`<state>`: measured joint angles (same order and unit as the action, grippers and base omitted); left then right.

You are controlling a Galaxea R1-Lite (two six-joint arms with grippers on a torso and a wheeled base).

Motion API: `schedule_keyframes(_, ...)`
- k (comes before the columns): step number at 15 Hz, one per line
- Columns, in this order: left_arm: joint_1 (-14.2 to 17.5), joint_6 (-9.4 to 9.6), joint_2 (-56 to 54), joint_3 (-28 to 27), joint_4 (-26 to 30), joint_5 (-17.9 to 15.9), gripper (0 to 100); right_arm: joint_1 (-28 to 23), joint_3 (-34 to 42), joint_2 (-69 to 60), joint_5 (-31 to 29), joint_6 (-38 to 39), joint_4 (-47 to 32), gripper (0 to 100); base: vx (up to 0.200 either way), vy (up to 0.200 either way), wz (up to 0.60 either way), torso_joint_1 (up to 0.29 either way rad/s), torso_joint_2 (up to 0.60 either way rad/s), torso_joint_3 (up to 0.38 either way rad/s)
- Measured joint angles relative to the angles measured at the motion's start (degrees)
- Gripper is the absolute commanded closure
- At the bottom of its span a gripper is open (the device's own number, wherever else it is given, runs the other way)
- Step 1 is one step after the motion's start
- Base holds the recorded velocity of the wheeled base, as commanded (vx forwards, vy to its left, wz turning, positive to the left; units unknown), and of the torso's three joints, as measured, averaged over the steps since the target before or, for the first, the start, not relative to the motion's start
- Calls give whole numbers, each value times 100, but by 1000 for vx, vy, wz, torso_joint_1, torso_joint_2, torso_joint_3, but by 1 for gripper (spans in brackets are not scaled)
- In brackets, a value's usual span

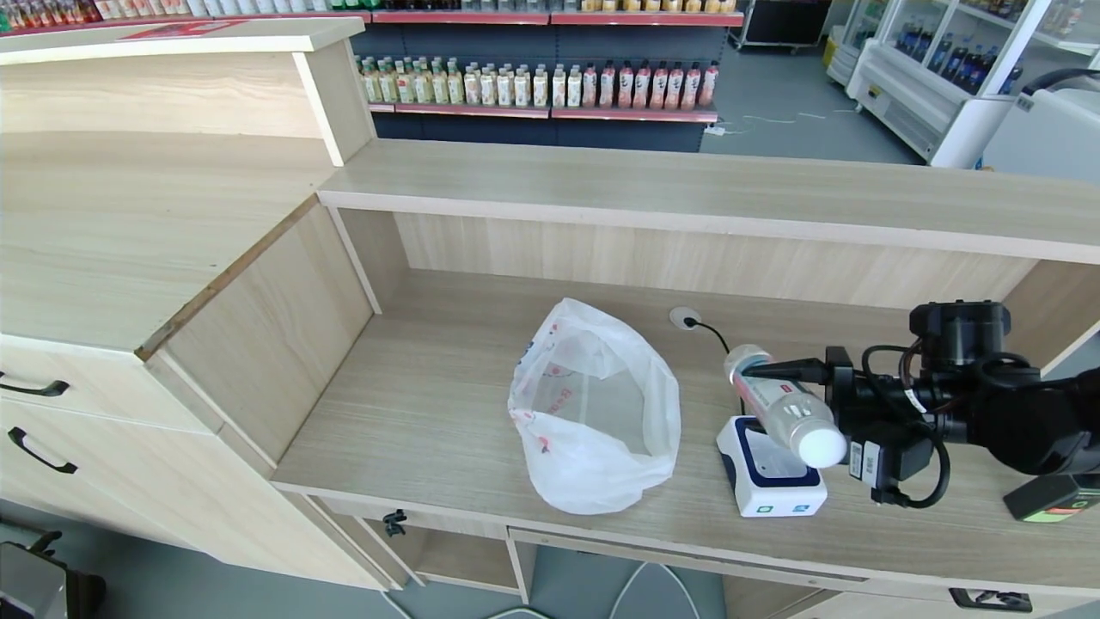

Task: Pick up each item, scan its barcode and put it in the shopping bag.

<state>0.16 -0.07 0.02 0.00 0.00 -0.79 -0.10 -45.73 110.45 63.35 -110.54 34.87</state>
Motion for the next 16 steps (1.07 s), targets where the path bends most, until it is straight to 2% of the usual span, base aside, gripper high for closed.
schedule_keyframes(7,0,0,0,0,0,0,0,-130,-60,312,11,-290,-13,100,0,0,0,0,0,0)
schedule_keyframes(16,0,0,0,0,0,0,0,-102,-105,471,121,-310,-18,100,0,0,0,0,0,0)
